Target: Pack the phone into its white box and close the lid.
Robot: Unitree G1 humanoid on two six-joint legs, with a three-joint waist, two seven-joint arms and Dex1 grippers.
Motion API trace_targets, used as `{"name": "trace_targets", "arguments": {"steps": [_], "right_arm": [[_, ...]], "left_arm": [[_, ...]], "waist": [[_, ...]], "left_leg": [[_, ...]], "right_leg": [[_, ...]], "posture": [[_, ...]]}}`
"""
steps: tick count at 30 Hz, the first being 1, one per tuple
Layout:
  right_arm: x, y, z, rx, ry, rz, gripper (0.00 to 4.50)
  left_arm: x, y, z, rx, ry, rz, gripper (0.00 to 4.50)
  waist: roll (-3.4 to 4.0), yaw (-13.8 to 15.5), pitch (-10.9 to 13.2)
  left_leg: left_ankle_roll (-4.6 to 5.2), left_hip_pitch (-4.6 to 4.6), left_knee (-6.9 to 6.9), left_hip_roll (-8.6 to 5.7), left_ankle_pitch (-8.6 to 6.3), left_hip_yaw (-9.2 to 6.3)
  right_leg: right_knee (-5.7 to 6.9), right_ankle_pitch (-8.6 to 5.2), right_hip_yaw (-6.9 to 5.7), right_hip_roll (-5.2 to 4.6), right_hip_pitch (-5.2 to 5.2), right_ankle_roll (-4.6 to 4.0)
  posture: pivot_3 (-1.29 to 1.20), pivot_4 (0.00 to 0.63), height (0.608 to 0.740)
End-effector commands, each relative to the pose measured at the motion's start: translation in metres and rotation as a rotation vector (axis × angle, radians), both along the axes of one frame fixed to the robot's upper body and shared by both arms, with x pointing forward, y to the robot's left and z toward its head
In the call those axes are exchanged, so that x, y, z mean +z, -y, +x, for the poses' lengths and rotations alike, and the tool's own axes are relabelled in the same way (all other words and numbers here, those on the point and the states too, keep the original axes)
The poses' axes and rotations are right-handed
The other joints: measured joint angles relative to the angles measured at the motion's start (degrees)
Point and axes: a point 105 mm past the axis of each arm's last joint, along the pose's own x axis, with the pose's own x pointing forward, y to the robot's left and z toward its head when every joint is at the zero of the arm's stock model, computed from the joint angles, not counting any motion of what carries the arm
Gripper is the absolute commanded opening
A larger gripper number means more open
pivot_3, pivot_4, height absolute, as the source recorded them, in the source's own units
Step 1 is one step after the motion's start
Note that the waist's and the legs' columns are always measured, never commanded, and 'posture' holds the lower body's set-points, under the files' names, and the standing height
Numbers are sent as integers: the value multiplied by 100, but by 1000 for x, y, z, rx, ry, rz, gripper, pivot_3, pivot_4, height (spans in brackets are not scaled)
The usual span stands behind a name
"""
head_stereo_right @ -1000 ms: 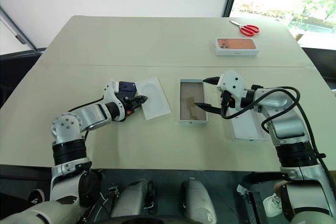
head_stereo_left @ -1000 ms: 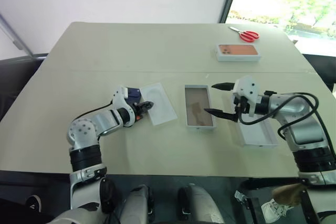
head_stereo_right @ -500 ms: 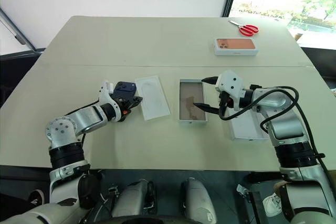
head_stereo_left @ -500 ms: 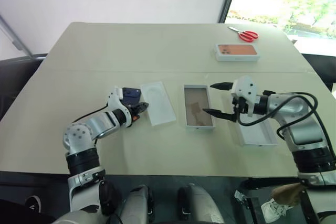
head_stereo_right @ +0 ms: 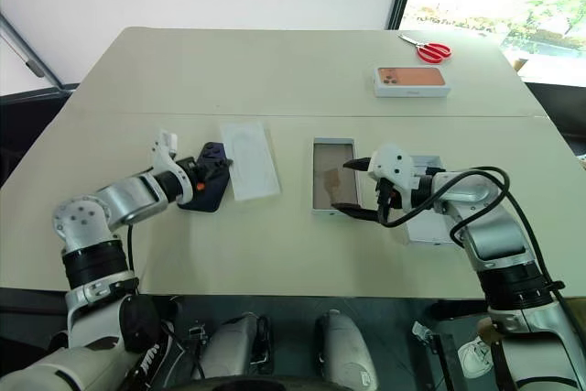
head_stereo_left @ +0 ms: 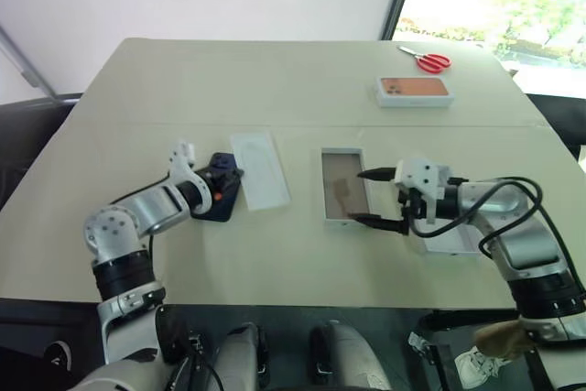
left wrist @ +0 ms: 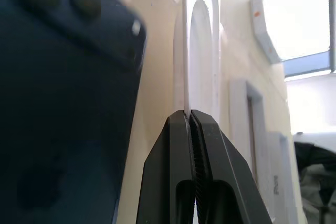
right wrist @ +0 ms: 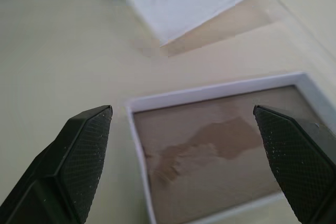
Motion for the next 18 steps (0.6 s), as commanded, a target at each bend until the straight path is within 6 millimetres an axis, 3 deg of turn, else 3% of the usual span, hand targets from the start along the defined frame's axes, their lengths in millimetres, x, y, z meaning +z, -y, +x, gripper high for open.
{"name": "trace_targets", "arguments": {"steps": [1,4,11,15,18], "right_arm": [[-14,-12,-6,41,-5,-68,4500],[-29,-10,-7,54,-13,-135,3678],[-33,-5,-2,28,-26,-134,127],[-27,-14,-1,68,13,-122,55],[-25,-24,-1,98,39,-107,55]], "left_arm": [[27,6,-1,-49,108,-48,33],[29,10,-3,-75,112,-57,0],[34,8,-4,-43,145,-34,0],[36,13,-4,-51,152,-48,0],[50,17,0,-47,197,-73,0]], "waist": [[0,5,0],[-3,3,2],[-5,-10,3],[-8,-3,4],[-9,-3,5]], "left_leg": [[0,0,0,-1,0,0],[-9,-1,0,-2,5,1],[-25,0,-2,0,15,1],[-26,0,-2,0,15,0],[-26,0,-2,0,15,0]], "right_leg": [[-1,0,0,-1,0,0],[-3,0,0,-3,0,0],[-2,0,0,0,0,0],[-2,0,0,0,0,0],[-3,0,0,0,0,0]], "posture": [[0,150,740],[0,150,740],[0,150,740],[0,150,740],[0,150,740]]}}
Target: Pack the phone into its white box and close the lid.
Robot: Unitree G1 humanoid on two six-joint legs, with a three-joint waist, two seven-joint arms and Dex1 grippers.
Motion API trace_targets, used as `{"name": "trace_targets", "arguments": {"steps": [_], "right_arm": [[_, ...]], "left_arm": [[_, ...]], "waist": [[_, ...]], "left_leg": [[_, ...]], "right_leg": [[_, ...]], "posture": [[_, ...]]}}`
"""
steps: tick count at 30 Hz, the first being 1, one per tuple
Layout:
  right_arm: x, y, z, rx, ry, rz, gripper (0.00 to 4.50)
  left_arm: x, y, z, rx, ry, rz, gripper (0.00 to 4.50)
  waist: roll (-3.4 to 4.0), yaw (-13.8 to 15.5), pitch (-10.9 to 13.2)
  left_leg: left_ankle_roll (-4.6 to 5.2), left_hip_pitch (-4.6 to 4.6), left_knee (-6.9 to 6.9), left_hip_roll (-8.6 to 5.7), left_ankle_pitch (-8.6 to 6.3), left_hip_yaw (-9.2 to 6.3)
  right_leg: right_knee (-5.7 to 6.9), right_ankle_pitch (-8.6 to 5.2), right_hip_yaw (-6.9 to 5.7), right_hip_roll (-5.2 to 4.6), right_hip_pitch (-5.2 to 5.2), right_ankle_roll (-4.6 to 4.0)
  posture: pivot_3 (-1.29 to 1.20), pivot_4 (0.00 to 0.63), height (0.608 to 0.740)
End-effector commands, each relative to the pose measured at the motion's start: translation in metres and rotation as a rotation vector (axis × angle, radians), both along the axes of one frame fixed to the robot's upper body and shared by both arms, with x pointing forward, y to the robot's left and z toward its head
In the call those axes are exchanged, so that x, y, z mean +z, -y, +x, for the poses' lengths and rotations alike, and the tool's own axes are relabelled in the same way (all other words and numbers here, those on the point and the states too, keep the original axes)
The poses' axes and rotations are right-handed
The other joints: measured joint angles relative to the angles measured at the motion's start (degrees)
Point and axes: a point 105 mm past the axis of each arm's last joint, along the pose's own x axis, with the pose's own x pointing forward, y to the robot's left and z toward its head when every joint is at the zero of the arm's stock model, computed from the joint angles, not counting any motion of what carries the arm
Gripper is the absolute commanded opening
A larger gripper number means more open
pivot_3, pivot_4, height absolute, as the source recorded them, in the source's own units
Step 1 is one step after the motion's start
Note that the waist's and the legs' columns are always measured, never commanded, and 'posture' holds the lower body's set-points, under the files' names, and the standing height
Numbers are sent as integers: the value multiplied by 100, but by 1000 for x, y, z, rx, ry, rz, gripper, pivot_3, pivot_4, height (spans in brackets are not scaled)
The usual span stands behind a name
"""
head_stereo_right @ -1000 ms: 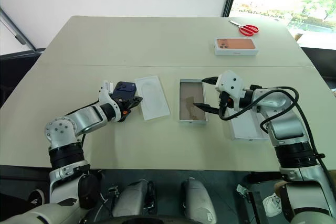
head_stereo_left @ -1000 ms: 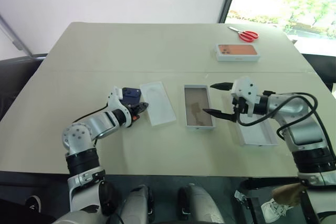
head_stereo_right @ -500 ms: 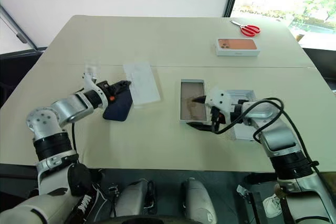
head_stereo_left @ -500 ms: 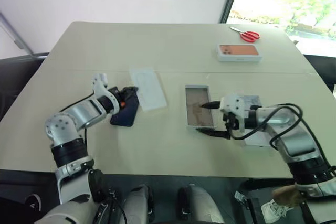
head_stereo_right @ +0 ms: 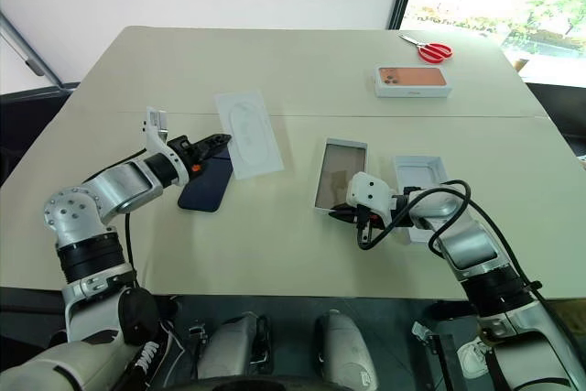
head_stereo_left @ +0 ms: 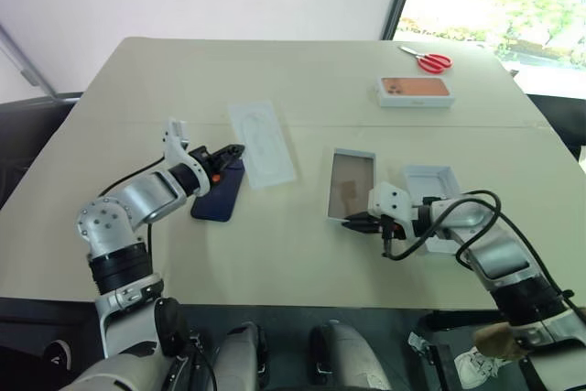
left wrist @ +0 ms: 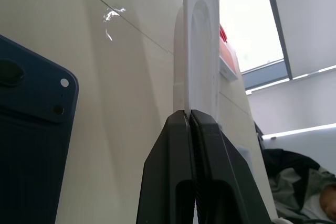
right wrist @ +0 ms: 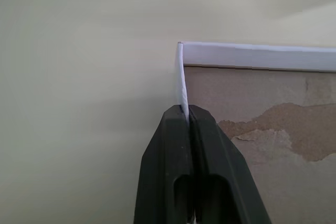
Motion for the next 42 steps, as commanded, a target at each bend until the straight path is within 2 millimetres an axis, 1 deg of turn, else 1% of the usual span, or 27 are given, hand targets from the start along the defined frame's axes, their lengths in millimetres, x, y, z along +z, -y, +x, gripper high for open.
{"name": "trace_targets", "arguments": {"steps": [1,2,4,6,7,8,9,10,12,13,15,17,18,19,21,23,24,26,30,32,33,35,37,42], "right_arm": [[11,-15,2,53,57,29,55],[12,-16,3,55,58,34,55],[15,-26,2,90,69,52,55],[16,-36,2,110,54,69,55],[14,-38,3,112,49,59,55],[10,-38,3,114,43,46,307],[6,-37,3,109,11,44,624],[3,-35,5,104,19,26,957],[2,-32,9,79,45,3,1937],[5,-33,8,82,43,18,2324],[18,-31,7,71,20,78,2324],[32,-23,8,38,23,122,2324],[39,-8,7,1,1,153,2324],[44,1,6,-22,-13,170,2324],[55,35,4,-120,-9,207,2324],[60,51,0,-167,-6,217,2324],[61,54,-1,-177,2,209,2324],[59,57,0,-193,19,188,2324],[58,53,4,-202,36,203,2324],[58,51,6,-205,46,208,2324],[58,50,7,-208,51,208,2324],[57,50,9,-211,59,202,2324],[57,49,10,-215,65,202,2324],[55,47,12,-219,77,197,2324]], "left_arm": [[34,11,3,-18,110,-72,0],[38,12,4,-18,116,-100,0],[43,21,1,-67,126,-102,0],[42,28,-2,-111,128,-65,0],[39,31,-2,-121,119,-47,0],[36,32,-2,-128,108,-45,0],[33,33,-2,-127,95,-44,0],[28,33,-1,-123,82,-28,0],[21,34,-3,-130,62,-11,0],[19,36,-4,-137,55,-12,0],[14,39,-6,-152,50,11,0],[10,41,-7,-165,45,31,0],[8,43,-7,-177,50,70,0],[7,45,-8,-184,56,97,0],[6,55,-10,-232,67,113,0],[2,60,-9,-252,69,127,0],[0,63,-10,-265,67,133,0],[-5,69,-11,-295,56,139,0],[-9,83,-8,-342,50,130,0],[-16,88,-7,-371,15,155,0],[-17,90,-4,-365,18,170,0],[-15,91,1,-344,3,129,0],[-15,91,4,-332,18,143,0],[-16,99,0,-371,9,127,0]], "waist": [[-1,2,1],[-2,6,1],[-5,4,3],[-5,-8,3],[-5,-10,3],[-5,-7,3],[-5,-6,3],[-5,-5,3],[-5,-5,3],[-5,-5,3],[-5,-2,3],[-5,0,3],[-5,1,3],[-6,22,3],[-6,91,4],[-7,137,5],[-8,132,5],[-8,100,5],[-7,75,4],[-8,85,5],[-8,92,5],[-8,114,5],[-9,121,6],[-11,120,7]], "left_leg": [[0,0,0,0,0,0],[0,-1,0,0,0,0],[-1,-1,2,0,1,0],[-1,-1,1,0,1,0],[-2,0,0,0,1,0],[-7,0,-1,1,4,-1],[-8,1,-1,1,5,0],[-8,0,-1,1,5,-1],[-8,0,0,0,5,-1],[-9,0,0,0,5,0],[-8,0,0,0,5,0],[-8,-1,0,0,5,-1],[-8,-1,0,0,5,-1],[-8,-1,0,0,5,-1],[-6,-4,0,-3,3,-2],[11,-5,0,-4,-7,-1],[34,-5,0,-4,-20,-1],[35,-2,0,-2,-20,0],[34,0,-3,2,-19,0],[34,-2,-2,3,-19,0],[34,-3,-1,2,-19,0],[34,-5,0,1,-19,0],[35,-6,0,0,-20,0],[34,-7,0,2,-19,-1]], "right_leg": [[0,0,0,0,0,0],[0,0,0,0,0,0],[0,0,0,0,0,0],[0,0,0,0,0,0],[1,0,0,2,0,0],[1,0,0,3,0,1],[1,0,0,3,0,0],[1,0,0,3,0,0],[1,0,0,2,0,0],[1,0,0,2,0,0],[1,0,0,2,-1,0],[1,0,0,2,-1,0],[1,0,0,1,-1,0],[1,0,0,1,-1,0],[-2,0,0,-2,-1,0],[-6,0,0,-5,0,-2],[-6,0,0,-6,0,-2],[-6,-1,0,-6,0,-4],[-5,-1,1,1,-2,-5],[-5,0,1,4,-3,-5],[-5,0,1,5,-4,-5],[-6,-1,1,4,-4,-3],[-7,-1,1,3,-4,-3],[-6,0,1,4,-5,-3]], "posture": [[0,150,740],[0,150,740],[0,150,740],[0,150,740],[0,150,740],[0,150,740],[0,150,740],[0,150,740],[0,150,740],[0,150,740],[0,150,740],[0,150,740],[0,150,740],[0,150,740],[0,150,740],[0,150,740],[0,150,740],[0,150,740],[0,150,740],[0,150,740],[0,150,740],[0,150,740],[0,150,740],[0,150,740]]}}
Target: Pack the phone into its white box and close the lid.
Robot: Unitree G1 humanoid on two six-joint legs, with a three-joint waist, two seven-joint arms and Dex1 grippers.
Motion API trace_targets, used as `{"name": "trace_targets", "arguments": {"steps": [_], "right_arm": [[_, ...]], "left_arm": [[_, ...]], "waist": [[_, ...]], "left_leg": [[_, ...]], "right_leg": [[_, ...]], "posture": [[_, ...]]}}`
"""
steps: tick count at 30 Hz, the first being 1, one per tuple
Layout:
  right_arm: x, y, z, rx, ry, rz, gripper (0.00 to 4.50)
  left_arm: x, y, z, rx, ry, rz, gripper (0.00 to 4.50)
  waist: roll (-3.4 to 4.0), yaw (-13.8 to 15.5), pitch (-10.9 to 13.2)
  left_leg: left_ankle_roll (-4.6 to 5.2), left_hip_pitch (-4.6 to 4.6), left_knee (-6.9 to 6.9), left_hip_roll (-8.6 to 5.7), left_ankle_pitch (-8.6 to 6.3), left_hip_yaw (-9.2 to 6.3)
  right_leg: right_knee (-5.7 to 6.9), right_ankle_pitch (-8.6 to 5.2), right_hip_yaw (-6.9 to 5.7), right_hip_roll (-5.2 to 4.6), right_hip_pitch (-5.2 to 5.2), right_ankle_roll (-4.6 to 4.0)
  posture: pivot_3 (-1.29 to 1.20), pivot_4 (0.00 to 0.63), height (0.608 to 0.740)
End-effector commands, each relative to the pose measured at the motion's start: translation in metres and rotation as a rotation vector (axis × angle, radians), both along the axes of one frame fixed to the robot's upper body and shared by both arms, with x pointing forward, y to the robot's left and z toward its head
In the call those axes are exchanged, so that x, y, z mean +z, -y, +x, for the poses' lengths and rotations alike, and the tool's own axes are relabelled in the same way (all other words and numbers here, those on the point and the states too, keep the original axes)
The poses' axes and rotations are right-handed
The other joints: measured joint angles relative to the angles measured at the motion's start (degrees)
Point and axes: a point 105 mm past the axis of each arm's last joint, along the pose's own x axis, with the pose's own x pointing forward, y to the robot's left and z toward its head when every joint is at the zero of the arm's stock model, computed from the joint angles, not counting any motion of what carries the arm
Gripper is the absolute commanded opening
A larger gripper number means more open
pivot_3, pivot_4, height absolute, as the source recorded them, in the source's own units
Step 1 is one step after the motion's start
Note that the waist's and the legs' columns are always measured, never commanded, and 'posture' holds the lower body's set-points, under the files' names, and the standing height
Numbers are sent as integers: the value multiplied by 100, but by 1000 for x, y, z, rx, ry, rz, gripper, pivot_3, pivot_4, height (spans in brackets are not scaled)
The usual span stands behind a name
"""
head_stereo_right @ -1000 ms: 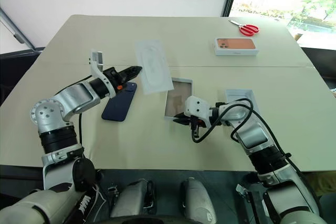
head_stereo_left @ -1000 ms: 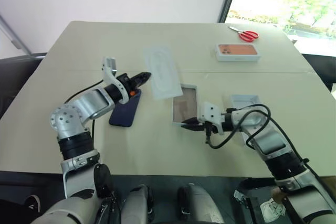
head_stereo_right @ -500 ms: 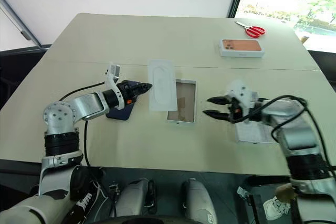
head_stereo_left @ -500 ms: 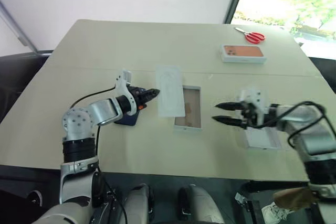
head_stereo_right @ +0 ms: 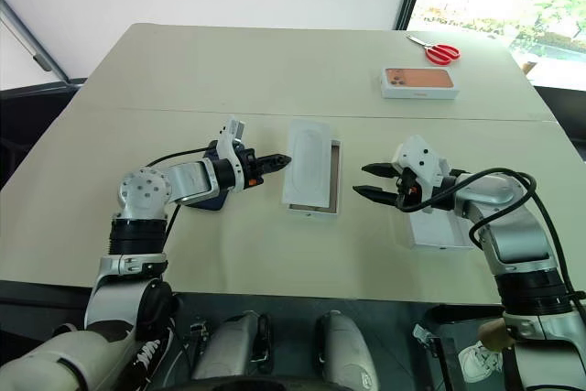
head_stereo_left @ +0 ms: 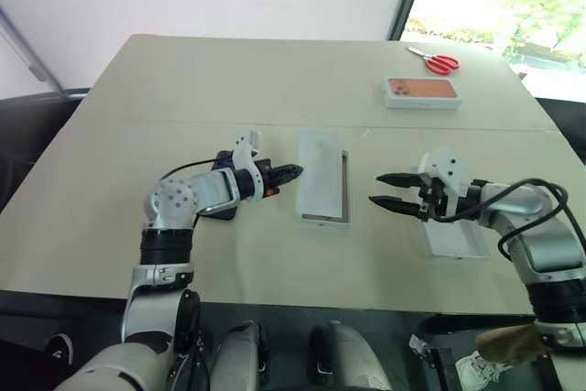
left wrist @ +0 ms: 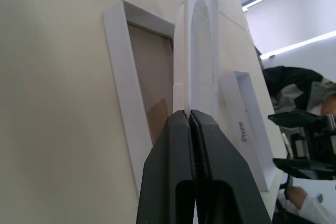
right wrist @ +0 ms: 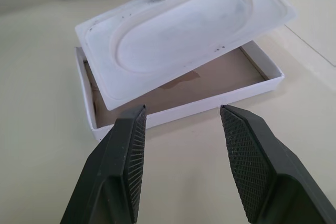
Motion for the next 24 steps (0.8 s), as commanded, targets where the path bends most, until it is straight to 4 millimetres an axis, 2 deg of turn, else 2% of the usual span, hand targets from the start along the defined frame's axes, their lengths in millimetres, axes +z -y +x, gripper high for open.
{"name": "trace_targets", "arguments": {"steps": [1,3,9,13,17,20,21,23,24], "right_arm": [[7,-5,1,12,54,-2,2367],[6,-6,0,14,54,-2,2385],[3,-9,2,17,57,-2,2385],[6,-14,6,21,79,8,2385],[13,-33,18,11,115,43,2385],[17,-52,24,19,137,72,1527],[16,-61,25,31,148,64,1108],[8,-74,32,27,188,4,75],[3,-77,38,8,196,-25,26]], "left_arm": [[13,7,-1,-33,39,-42,296],[15,10,-3,-48,20,-98,977],[21,3,1,-16,60,-61,3893],[29,-8,6,29,111,-43,3893],[46,-21,5,49,222,-33,3893],[53,-34,4,80,309,-4,3932],[55,-44,6,114,412,84,3932],[58,-57,4,133,463,89,3932],[61,-65,3,147,498,104,3932]], "waist": [[0,-1,0],[0,-1,0],[-1,-8,0],[-1,-14,0],[-2,-43,1],[-1,-99,1],[-2,-115,1],[-1,-143,1],[-1,-147,1]], "left_leg": [[0,0,0,0,0,0],[0,0,0,0,0,0],[-1,1,0,0,1,0],[-2,1,0,1,1,0],[-3,1,0,2,2,0],[-37,2,-4,4,21,0],[-46,3,-7,4,27,0],[-48,5,-12,4,27,1],[-48,5,-14,4,27,2]], "right_leg": [[0,0,0,0,0,0],[0,0,0,0,0,0],[0,0,0,1,0,0],[1,0,0,2,0,0],[1,0,0,2,-1,0],[2,1,0,3,-2,0],[2,1,0,3,-2,0],[2,1,0,3,-2,-1],[2,1,1,2,-4,-1]], "posture": [[0,150,740],[0,150,740],[0,150,740],[0,150,740],[0,150,740],[0,150,740],[0,150,740],[0,150,740],[0,150,740]]}}
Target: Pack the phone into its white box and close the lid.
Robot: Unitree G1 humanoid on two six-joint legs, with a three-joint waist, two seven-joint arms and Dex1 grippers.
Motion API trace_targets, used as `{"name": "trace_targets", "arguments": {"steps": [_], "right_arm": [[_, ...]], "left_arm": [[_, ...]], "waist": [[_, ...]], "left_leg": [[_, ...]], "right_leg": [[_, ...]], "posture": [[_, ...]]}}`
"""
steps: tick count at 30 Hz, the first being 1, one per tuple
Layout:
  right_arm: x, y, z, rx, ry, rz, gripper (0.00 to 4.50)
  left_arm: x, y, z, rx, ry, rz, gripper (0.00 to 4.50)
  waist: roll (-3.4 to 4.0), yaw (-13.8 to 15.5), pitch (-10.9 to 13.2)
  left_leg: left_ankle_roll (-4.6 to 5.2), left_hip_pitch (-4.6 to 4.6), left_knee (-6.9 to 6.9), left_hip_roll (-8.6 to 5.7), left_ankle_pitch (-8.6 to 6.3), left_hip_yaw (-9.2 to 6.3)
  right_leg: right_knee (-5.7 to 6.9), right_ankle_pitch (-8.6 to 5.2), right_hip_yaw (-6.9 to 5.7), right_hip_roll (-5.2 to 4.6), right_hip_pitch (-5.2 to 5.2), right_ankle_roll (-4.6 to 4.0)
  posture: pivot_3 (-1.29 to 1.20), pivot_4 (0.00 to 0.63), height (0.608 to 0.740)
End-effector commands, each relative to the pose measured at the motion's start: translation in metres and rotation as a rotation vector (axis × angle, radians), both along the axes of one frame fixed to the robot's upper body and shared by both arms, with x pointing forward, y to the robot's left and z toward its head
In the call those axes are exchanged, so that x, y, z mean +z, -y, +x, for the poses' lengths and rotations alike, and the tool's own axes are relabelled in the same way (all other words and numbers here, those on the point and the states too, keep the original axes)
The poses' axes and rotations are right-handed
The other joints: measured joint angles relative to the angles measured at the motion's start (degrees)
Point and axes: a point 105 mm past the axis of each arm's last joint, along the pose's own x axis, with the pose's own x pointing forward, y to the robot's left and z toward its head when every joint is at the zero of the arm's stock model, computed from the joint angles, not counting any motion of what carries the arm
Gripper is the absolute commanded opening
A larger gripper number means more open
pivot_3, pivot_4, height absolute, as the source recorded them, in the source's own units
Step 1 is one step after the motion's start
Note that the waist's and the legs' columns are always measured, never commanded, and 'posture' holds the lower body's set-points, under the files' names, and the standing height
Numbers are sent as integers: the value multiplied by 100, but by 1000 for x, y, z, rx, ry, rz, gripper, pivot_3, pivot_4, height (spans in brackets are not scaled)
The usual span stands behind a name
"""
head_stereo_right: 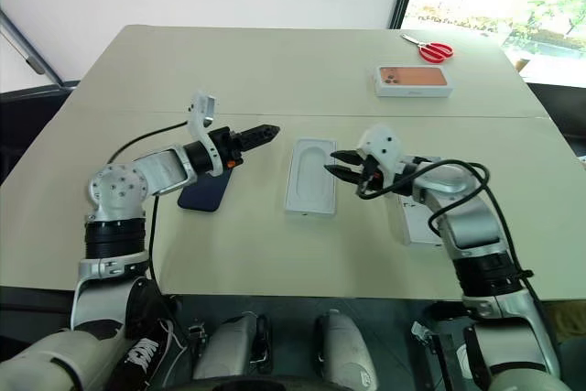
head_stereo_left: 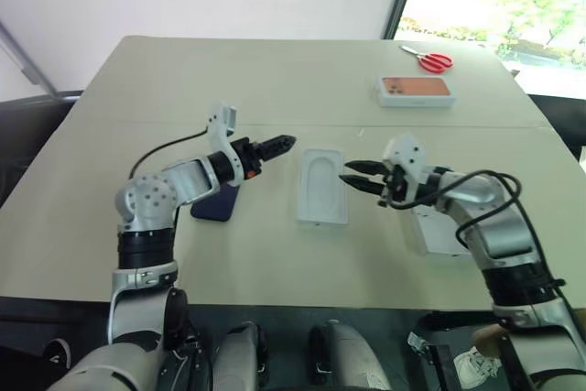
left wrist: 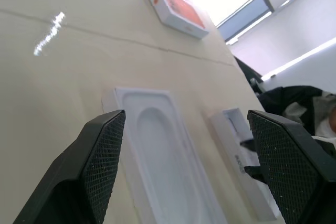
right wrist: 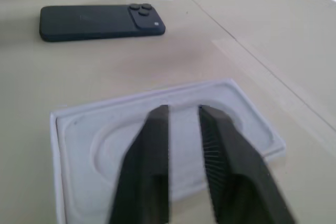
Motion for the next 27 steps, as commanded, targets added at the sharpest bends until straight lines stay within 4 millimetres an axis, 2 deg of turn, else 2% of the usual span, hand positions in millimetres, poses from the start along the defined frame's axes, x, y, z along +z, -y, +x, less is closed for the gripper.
{"name": "trace_targets", "arguments": {"steps": [1,5,8,13,16,22,27], "right_arm": [[-8,-12,17,-48,76,-100,26],[-13,-13,39,-134,101,-140,26],[-16,-14,50,-159,121,-182,26],[-41,-12,43,-75,107,-331,26],[-47,-11,40,-52,77,-346,26],[-47,-23,26,34,69,-326,26],[-40,-23,34,-12,108,-306,26]], "left_arm": [[19,-19,-5,25,148,20,3932],[12,-37,-7,61,153,60,3932],[6,-42,-10,78,135,84,3932],[2,-43,-13,111,142,104,3932],[-2,-45,-14,116,141,117,3932],[-2,-49,-12,142,141,124,3932],[-1,-50,-11,138,123,103,3932]], "waist": [[0,-3,0],[-1,21,1],[-2,12,1],[-3,9,2],[-3,4,2],[-3,6,2],[-3,-14,2]], "left_leg": [[0,-1,0,1,0,0],[5,-4,2,0,-2,1],[8,-8,3,-4,-4,1],[14,-8,0,-2,-7,2],[30,-8,1,-2,-16,3],[35,-6,3,-1,-19,2],[34,-4,3,1,-19,2]], "right_leg": [[0,0,0,0,-2,-1],[0,1,0,-3,-7,-4],[-1,1,0,-10,-8,-4],[-1,1,-1,-9,-8,-3],[1,2,-1,-8,-9,-3],[3,2,-1,-8,-8,-3],[5,2,-1,-6,-8,-3]], "posture": [[0,150,740],[0,150,740],[0,150,740],[0,150,740],[0,150,740],[0,150,740],[0,150,740]]}}
